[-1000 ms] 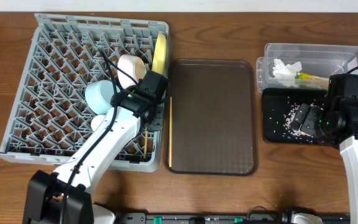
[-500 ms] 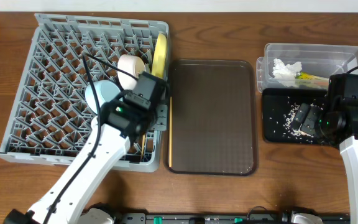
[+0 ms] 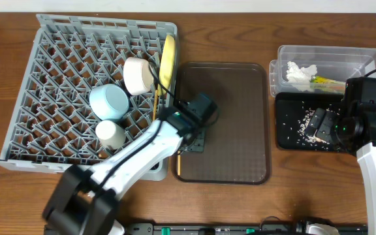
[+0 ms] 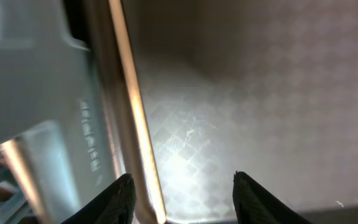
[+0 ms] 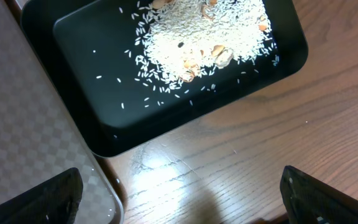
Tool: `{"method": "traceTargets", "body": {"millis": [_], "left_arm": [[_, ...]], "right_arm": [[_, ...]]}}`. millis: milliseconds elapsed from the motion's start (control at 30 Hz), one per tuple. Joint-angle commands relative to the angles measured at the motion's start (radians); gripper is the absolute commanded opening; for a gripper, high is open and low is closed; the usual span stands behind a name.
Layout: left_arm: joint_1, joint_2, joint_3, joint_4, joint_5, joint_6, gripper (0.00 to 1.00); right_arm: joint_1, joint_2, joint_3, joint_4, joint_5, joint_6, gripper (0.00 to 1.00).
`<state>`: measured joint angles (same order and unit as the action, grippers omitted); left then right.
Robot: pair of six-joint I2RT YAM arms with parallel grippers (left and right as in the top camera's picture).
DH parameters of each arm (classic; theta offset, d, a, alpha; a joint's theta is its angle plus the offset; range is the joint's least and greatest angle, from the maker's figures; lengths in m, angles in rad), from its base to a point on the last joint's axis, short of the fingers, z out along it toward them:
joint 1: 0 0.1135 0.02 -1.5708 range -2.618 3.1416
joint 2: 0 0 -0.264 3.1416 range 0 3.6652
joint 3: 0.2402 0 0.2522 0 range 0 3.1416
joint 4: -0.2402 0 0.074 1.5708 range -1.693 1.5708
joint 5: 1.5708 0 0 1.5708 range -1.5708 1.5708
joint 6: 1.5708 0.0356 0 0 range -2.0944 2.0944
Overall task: Sort waste into correct bins and load items into the dishwasher
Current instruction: 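Return left gripper to tray and grasp remaining chopstick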
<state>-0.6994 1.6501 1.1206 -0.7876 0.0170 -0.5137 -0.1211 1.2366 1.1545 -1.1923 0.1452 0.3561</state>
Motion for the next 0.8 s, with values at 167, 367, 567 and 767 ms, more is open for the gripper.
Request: {"method": "traceTargets", "body": {"millis": [167,367,567,767], "left_arm": [[-0.003,0.157,-0.012,0.055,-0.008,-0.151,0.52],[-0.003,0.197,-0.012,0.06,-0.018,-0.173,0.52],[-0.003,0.21,-0.012,0.056,-0.023,-0.173,0.52],[-0.003,0.21,-0.012,0.031,-0.065,-0.174,0.52]], "right_arm": [[-0.007,-0.004,0.004,-0.005,-0.004,-0.005,0.99],[-0.007,-0.004,0.004,-0.005,-0.004,-0.005,0.99],[-0.007,-0.004,0.004,-0.005,-0.004,-0.005,0.99],[-0.007,-0.004,0.004,-0.005,-0.004,-0.005,0.99]]}}
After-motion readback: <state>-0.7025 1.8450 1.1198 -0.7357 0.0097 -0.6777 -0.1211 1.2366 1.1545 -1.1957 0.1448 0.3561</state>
